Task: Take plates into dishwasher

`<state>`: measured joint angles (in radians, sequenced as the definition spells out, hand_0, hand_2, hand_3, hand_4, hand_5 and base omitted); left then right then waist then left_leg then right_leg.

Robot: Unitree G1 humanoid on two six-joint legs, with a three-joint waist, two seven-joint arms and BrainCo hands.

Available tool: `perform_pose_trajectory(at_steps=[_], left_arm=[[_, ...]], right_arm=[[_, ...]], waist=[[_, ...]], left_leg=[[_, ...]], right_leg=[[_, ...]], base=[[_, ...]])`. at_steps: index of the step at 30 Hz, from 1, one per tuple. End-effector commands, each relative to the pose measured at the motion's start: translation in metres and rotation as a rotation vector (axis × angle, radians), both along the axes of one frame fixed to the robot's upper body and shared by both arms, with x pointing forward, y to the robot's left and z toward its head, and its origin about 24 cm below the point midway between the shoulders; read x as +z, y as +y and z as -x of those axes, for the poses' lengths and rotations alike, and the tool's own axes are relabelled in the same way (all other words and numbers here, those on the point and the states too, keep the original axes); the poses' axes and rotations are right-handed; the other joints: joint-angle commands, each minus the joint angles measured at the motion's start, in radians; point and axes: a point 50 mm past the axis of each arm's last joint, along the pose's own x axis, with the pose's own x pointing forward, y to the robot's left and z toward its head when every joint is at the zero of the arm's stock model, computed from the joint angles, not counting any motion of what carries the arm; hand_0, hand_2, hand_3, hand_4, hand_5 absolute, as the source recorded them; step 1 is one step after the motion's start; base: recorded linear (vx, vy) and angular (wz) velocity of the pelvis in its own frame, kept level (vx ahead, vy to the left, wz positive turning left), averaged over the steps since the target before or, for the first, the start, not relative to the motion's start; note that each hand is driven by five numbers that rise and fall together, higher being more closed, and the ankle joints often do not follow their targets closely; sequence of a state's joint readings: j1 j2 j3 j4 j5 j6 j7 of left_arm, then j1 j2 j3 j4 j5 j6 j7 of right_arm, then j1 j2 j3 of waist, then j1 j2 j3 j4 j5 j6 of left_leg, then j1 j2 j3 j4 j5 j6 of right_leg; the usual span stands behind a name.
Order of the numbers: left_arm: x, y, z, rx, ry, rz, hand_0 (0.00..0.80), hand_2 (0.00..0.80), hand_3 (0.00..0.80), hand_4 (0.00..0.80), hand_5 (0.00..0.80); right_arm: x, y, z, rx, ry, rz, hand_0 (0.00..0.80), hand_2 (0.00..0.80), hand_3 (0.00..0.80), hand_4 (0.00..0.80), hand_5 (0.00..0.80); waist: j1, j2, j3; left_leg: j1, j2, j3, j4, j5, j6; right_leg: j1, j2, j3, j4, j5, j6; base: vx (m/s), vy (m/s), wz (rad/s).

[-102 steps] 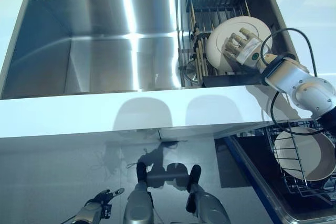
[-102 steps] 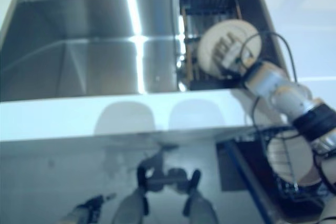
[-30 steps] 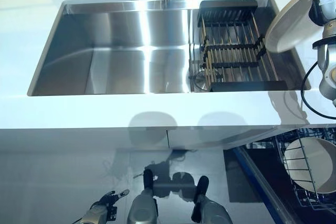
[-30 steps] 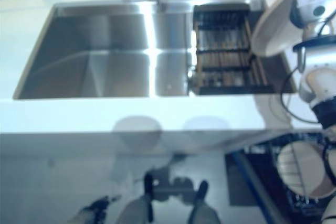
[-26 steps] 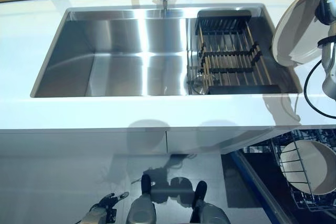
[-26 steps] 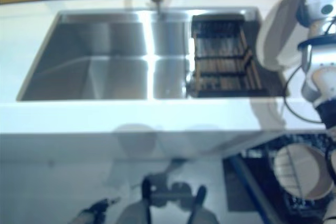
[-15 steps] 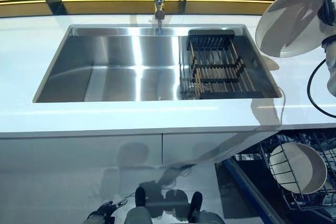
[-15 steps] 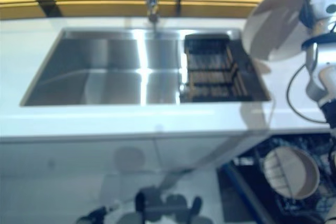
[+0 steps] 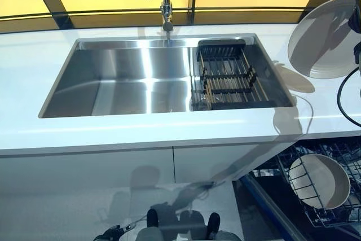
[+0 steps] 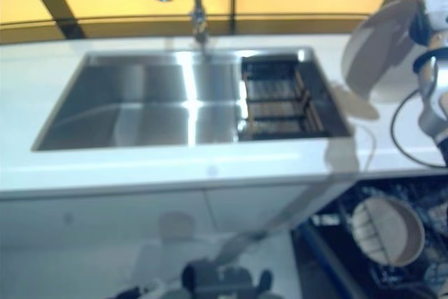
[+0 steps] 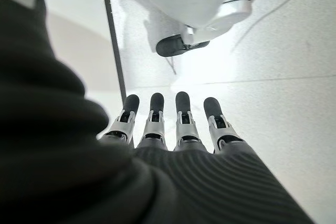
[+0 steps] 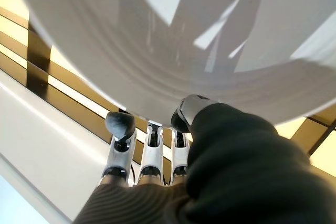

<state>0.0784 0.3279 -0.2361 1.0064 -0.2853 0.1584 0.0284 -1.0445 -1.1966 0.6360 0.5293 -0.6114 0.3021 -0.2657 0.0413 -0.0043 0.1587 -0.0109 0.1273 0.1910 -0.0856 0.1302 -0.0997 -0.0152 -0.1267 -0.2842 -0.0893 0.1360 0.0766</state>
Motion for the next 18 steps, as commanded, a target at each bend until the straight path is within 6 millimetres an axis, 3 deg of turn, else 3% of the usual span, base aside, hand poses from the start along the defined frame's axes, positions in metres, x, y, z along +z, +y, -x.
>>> perform_pose_trajectory(at_steps=[1, 18], left_arm=[[0.005, 0.011, -0.005, -0.103, 0.024, -0.068, 0.0, 0.0, 0.0, 0.0, 0.0], [0.008, 0.019, -0.005, -0.144, 0.028, -0.071, 0.0, 0.0, 0.0, 0.0, 0.0]], right_arm=[[0.03, -0.014, 0.016, -0.063, -0.088, 0.017, 0.8, 0.8, 0.8, 0.8, 0.8], [0.025, -0.046, 0.032, -0.199, -0.025, -0.047, 0.8, 0.8, 0.8, 0.8, 0.8]], waist=[[0.015, -0.048, -0.001], [-0.027, -0.053, -0.017]], left_leg=[[0.054, -0.03, 0.004, -0.002, -0.085, 0.014], [0.082, -0.015, 0.048, -0.002, -0.089, 0.011]], right_leg=[[0.057, 0.009, 0.011, 0.002, -0.073, 0.064], [0.05, 0.012, 0.048, 0.002, -0.064, 0.071]], base=[[0.0, 0.0, 0.0], [0.005, 0.009, -0.07]])
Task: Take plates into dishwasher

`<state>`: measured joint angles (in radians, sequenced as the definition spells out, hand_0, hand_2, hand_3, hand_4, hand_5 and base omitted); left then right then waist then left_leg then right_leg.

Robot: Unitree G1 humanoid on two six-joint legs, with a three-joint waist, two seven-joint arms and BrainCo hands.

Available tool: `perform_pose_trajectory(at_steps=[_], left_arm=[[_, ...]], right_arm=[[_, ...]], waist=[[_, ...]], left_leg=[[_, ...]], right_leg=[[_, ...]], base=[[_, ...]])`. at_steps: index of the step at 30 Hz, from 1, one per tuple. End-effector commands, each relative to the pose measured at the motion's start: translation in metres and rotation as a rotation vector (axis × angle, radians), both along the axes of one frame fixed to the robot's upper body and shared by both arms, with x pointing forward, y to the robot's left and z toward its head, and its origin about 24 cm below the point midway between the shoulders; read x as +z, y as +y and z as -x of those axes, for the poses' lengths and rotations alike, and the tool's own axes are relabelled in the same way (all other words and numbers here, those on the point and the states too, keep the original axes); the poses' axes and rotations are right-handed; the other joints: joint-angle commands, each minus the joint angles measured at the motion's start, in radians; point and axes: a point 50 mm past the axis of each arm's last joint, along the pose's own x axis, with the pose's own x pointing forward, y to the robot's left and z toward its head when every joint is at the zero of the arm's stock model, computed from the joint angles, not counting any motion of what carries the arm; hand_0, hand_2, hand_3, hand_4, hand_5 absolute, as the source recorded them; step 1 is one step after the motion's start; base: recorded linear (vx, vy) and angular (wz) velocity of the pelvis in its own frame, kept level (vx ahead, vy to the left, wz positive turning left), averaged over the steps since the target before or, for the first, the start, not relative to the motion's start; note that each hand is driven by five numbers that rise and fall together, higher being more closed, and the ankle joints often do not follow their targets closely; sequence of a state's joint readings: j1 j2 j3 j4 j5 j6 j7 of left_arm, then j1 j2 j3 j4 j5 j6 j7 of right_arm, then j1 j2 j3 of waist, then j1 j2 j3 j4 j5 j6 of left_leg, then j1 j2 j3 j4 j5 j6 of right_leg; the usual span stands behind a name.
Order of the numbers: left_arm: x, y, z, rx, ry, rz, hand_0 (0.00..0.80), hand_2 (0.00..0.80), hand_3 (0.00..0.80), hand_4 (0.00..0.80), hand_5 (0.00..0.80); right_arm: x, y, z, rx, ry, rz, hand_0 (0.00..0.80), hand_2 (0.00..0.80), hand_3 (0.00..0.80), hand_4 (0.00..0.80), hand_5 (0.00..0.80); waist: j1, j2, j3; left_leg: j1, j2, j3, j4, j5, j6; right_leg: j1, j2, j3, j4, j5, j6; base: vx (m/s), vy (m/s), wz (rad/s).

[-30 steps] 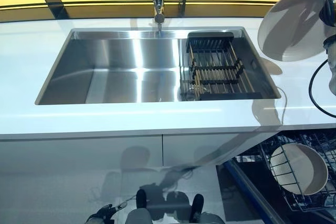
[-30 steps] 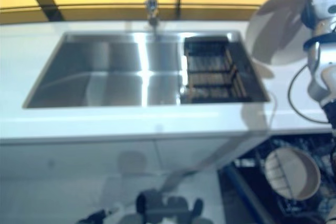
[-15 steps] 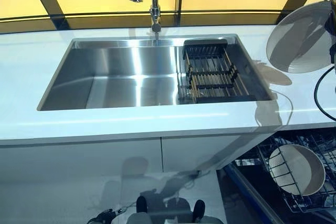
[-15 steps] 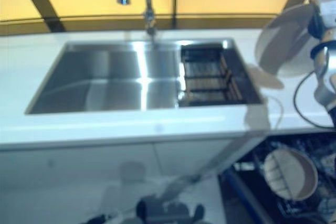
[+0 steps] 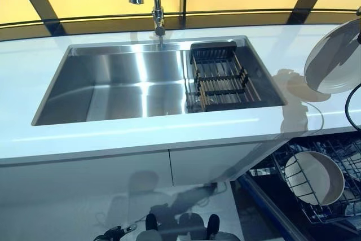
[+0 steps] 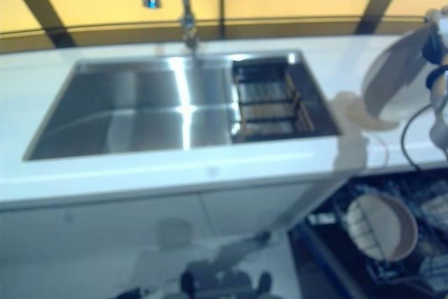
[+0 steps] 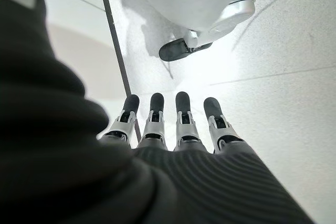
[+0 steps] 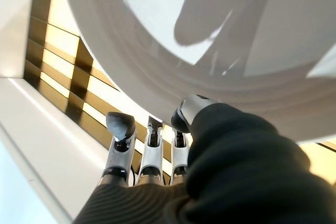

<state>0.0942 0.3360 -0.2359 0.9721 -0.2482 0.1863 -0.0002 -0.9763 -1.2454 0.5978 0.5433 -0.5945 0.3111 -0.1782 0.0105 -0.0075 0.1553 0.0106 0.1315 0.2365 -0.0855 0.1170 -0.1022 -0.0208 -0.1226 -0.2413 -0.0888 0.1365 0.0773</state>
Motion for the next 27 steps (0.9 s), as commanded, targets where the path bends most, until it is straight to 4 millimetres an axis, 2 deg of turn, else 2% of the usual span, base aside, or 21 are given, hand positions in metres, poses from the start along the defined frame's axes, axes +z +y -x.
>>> perform_pose_trajectory(at_steps=[1, 17, 27], left_arm=[[0.007, 0.019, -0.007, -0.107, 0.007, -0.08, 0.0, 0.0, 0.0, 0.0, 0.0], [0.002, 0.018, -0.004, -0.145, 0.048, -0.097, 0.0, 0.0, 0.0, 0.0, 0.0], [0.001, 0.014, -0.009, -0.136, 0.058, -0.102, 0.0, 0.0, 0.0, 0.0, 0.0]], right_arm=[[0.036, -0.023, 0.023, -0.11, -0.119, 0.017, 0.8, 0.8, 0.8, 0.8, 0.8], [0.029, -0.053, 0.047, -0.211, -0.102, 0.002, 0.8, 0.8, 0.8, 0.8, 0.8], [0.018, -0.054, 0.046, -0.173, -0.056, -0.033, 0.8, 0.8, 0.8, 0.8, 0.8]], waist=[[0.0, -0.05, -0.015], [-0.072, -0.069, -0.053], [-0.095, -0.08, -0.069]], left_leg=[[0.063, -0.019, 0.005, -0.002, -0.077, 0.013], [0.105, -0.008, 0.064, -0.002, -0.096, 0.014], [0.126, -0.004, 0.091, -0.002, -0.108, 0.015]], right_leg=[[0.055, 0.008, 0.009, 0.002, -0.064, 0.071], [0.044, 0.023, 0.07, 0.002, -0.058, 0.076], [0.043, 0.025, 0.091, 0.002, -0.054, 0.076]], base=[[0.021, 0.016, -0.2], [0.016, 0.007, -0.12], [0.02, -0.008, -0.13]])
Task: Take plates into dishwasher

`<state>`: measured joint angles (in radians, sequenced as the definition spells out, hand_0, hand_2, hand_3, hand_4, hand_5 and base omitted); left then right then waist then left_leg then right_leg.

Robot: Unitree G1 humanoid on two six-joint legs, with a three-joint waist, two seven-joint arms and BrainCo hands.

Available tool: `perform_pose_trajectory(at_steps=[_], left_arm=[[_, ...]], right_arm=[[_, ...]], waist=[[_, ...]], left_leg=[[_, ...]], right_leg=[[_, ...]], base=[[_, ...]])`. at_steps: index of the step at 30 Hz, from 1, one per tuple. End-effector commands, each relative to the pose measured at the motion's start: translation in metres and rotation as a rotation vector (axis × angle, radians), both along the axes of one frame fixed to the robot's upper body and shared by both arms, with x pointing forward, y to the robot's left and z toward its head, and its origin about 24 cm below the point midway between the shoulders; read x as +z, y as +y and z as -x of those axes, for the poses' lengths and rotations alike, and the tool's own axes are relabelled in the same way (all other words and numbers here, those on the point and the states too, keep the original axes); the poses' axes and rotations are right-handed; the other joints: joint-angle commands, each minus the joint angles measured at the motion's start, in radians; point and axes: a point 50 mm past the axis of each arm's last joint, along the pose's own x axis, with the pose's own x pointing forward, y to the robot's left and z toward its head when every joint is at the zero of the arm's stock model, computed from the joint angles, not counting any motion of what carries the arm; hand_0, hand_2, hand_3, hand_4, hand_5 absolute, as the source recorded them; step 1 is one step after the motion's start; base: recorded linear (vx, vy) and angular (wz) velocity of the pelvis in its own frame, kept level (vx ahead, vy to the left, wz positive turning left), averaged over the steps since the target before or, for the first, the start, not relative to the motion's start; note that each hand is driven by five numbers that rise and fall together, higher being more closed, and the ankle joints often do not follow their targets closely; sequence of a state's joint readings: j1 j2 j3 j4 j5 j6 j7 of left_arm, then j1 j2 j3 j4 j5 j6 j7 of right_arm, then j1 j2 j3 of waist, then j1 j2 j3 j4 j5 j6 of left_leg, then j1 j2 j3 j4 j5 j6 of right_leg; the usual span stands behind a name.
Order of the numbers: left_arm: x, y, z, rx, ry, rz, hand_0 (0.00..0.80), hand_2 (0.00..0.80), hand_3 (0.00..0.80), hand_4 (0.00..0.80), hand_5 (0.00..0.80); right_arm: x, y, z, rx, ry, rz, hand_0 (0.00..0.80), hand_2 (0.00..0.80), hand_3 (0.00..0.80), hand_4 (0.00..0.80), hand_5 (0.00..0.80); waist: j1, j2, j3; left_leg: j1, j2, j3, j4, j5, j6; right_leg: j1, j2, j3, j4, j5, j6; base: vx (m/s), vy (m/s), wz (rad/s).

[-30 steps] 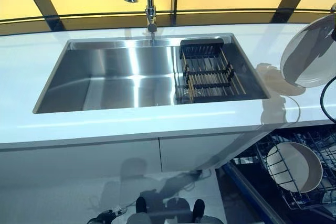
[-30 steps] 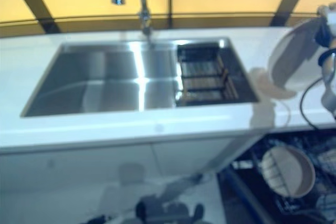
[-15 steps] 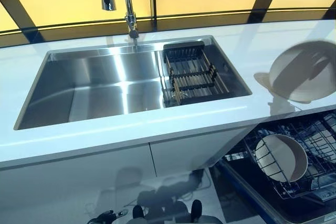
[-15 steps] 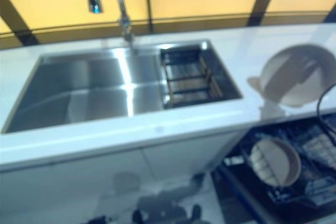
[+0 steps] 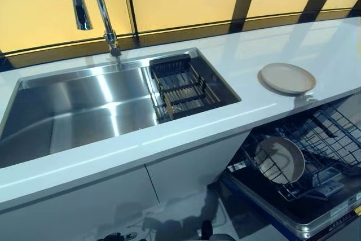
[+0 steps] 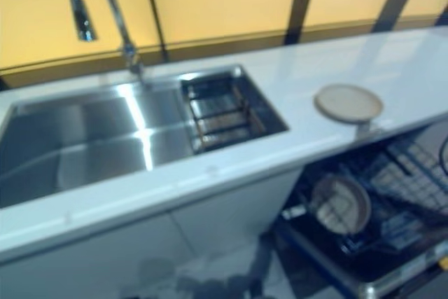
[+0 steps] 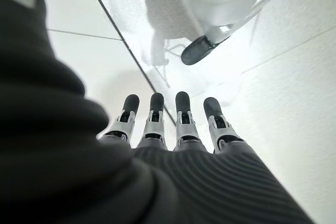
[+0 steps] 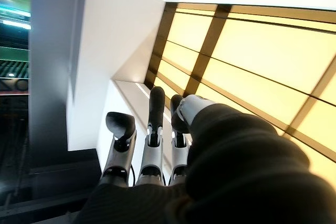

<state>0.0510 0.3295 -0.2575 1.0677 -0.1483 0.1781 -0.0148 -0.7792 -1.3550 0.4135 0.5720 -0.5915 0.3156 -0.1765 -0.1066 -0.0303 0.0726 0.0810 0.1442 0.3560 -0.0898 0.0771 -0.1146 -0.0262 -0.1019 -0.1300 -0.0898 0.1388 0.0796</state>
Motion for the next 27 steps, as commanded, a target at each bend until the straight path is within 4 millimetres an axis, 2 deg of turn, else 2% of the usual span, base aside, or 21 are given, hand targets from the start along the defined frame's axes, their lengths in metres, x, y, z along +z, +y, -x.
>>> perform_pose_trajectory(at_steps=[1, 3, 5, 6, 16, 21, 27], left_arm=[[0.004, 0.012, -0.012, -0.04, -0.007, -0.056, 0.0, 0.0, 0.0, 0.0, 0.0], [0.004, 0.013, -0.011, -0.034, -0.002, -0.059, 0.0, 0.0, 0.0, 0.0, 0.0], [0.004, 0.015, -0.01, -0.03, 0.001, -0.063, 0.0, 0.0, 0.0, 0.0, 0.0], [0.004, 0.015, -0.01, -0.028, 0.001, -0.065, 0.0, 0.0, 0.0, 0.0, 0.0], [0.004, 0.015, -0.01, -0.019, -0.006, -0.07, 0.0, 0.0, 0.0, 0.0, 0.0], [0.004, 0.012, -0.013, -0.01, -0.023, -0.064, 0.0, 0.0, 0.0, 0.0, 0.0], [0.004, 0.011, -0.017, -0.009, -0.03, -0.067, 0.0, 0.0, 0.0, 0.0, 0.0]], right_arm=[[0.019, -0.002, 0.006, 0.021, -0.047, -0.033, 0.8, 0.8, 0.8, 0.8, 0.8], [0.013, 0.001, 0.002, 0.046, -0.023, -0.084, 0.8, 0.8, 0.8, 0.8, 0.8], [0.006, 0.004, -0.002, 0.077, 0.001, -0.139, 0.188, 0.188, 0.188, 0.188, 0.188], [0.004, 0.006, -0.005, 0.085, 0.011, -0.153, 0.0, 0.0, 0.0, 0.0, 0.0], [-0.03, 0.034, -0.029, 0.218, 0.109, -0.31, 0.0, 0.0, 0.0, 0.0, 0.0], [-0.051, 0.044, -0.038, 0.218, 0.165, -0.384, 0.0, 0.0, 0.0, 0.0, 0.0], [-0.065, 0.049, -0.045, 0.206, 0.198, -0.451, 0.0, 0.0, 0.0, 0.0, 0.0]], waist=[[0.022, -0.057, 0.013], [0.022, -0.059, 0.012], [0.025, -0.062, 0.013], [0.027, -0.063, 0.014], [0.046, -0.066, 0.037], [0.056, -0.062, 0.06], [0.065, -0.06, 0.081]], left_leg=[[0.056, -0.016, -0.029, 0.003, -0.068, 0.027], [0.057, -0.015, -0.028, 0.003, -0.069, 0.027], [0.056, -0.015, -0.03, 0.003, -0.068, 0.026], [0.055, -0.015, -0.032, 0.003, -0.067, 0.026], [0.043, -0.017, -0.05, 0.003, -0.062, 0.028], [0.032, -0.019, -0.059, 0.003, -0.058, 0.03], [0.022, -0.019, -0.063, 0.003, -0.054, 0.029]], right_leg=[[0.049, 0.003, -0.022, 0.002, -0.057, 0.074], [0.05, 0.002, -0.023, 0.002, -0.057, 0.074], [0.049, -0.001, -0.026, 0.002, -0.055, 0.074], [0.05, -0.001, -0.028, 0.002, -0.055, 0.073], [0.048, -0.007, -0.046, 0.002, -0.052, 0.07], [0.044, -0.01, -0.051, 0.002, -0.051, 0.067], [0.039, -0.013, -0.055, 0.002, -0.048, 0.065]], base=[[0.0, 0.0, 0.0], [0.0, 0.0, 0.0], [0.0, 0.0, 0.0], [0.0, 0.0, 0.0], [0.0, 0.0, 0.0], [-0.003, 0.0, 0.01], [-0.013, -0.001, 0.03]])
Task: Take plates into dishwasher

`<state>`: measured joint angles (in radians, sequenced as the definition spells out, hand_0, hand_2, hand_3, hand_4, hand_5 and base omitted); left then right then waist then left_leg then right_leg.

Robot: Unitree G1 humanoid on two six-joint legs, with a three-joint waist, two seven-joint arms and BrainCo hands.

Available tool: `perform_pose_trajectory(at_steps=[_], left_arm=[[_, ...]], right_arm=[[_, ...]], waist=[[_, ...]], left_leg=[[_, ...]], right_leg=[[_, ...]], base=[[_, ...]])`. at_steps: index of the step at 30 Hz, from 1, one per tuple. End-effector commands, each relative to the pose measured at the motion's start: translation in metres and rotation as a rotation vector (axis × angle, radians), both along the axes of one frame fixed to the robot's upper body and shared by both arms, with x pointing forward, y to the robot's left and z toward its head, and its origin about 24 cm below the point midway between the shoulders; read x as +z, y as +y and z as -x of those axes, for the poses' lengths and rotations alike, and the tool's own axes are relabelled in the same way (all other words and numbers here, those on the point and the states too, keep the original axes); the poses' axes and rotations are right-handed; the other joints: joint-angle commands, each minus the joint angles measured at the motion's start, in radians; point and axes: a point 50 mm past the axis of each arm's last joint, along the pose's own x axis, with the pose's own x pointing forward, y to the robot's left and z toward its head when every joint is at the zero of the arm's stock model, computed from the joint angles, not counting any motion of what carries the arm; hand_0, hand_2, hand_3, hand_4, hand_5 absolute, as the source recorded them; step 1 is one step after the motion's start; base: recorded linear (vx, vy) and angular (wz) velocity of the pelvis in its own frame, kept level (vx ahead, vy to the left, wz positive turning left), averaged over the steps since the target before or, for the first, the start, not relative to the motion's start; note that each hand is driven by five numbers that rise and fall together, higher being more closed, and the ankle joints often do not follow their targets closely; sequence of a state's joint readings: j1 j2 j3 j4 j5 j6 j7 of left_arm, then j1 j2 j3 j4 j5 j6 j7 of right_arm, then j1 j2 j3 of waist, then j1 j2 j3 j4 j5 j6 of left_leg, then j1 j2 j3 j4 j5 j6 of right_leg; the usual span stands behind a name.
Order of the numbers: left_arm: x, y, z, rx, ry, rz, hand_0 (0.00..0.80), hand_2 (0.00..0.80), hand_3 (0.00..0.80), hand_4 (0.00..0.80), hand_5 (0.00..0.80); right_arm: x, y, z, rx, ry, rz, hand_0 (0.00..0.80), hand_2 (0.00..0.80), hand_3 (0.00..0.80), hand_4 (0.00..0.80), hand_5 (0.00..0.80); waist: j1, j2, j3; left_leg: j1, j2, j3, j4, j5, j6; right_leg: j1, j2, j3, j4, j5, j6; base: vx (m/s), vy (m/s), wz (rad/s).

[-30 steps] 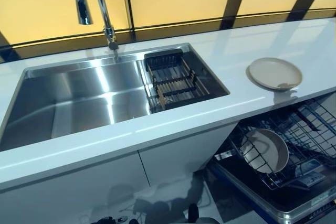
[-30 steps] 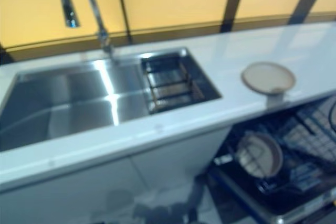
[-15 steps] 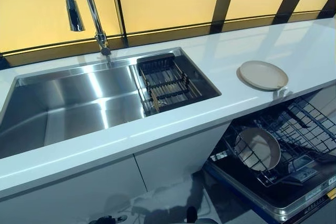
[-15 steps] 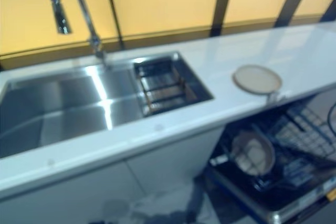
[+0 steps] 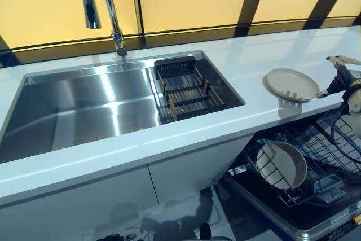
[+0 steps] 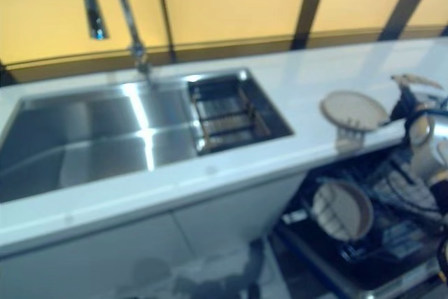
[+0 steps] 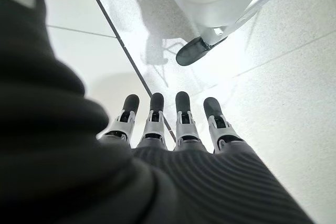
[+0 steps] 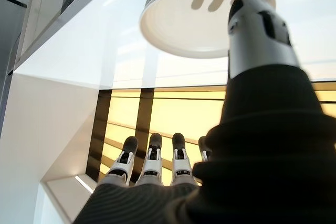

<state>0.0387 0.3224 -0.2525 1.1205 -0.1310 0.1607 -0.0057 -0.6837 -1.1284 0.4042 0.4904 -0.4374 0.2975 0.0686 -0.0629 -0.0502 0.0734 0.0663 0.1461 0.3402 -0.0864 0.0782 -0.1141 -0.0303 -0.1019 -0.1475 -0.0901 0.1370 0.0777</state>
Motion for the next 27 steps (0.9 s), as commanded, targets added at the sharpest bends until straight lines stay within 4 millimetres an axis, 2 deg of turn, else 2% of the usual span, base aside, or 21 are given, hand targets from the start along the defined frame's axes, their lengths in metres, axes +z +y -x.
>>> perform_pose_trajectory(at_steps=[1, 16, 27], left_arm=[[0.006, 0.009, -0.022, -0.01, -0.052, -0.046, 0.0, 0.0, 0.0, 0.0, 0.0], [0.007, 0.004, -0.025, -0.024, -0.072, -0.02, 0.0, 0.0, 0.0, 0.0, 0.0], [0.007, 0.003, -0.027, -0.022, -0.083, -0.016, 0.0, 0.0, 0.0, 0.0, 0.0]], right_arm=[[0.021, 0.005, -0.008, -0.019, -0.075, -0.044, 0.0, 0.0, 0.0, 0.0, 0.0], [0.019, 0.019, -0.016, 0.003, -0.055, -0.039, 0.0, 0.0, 0.0, 0.0, 0.0], [0.025, 0.019, -0.017, -0.014, -0.063, 0.002, 0.0, 0.0, 0.0, 0.0, 0.0]], waist=[[0.023, -0.039, 0.084], [0.029, -0.022, 0.099], [0.032, -0.012, 0.114]], left_leg=[[0.035, -0.02, -0.049, -0.001, -0.055, 0.028], [0.03, -0.025, -0.056, -0.001, -0.051, 0.026], [0.023, -0.027, -0.06, -0.001, -0.049, 0.024]], right_leg=[[0.042, -0.014, -0.039, 0.003, -0.045, 0.066], [0.038, -0.019, -0.041, 0.003, -0.046, 0.063], [0.031, -0.024, -0.043, 0.003, -0.043, 0.065]], base=[[-0.017, 0.001, 0.07], [0.0, 0.003, 0.02], [0.0, 0.0, 0.0]])
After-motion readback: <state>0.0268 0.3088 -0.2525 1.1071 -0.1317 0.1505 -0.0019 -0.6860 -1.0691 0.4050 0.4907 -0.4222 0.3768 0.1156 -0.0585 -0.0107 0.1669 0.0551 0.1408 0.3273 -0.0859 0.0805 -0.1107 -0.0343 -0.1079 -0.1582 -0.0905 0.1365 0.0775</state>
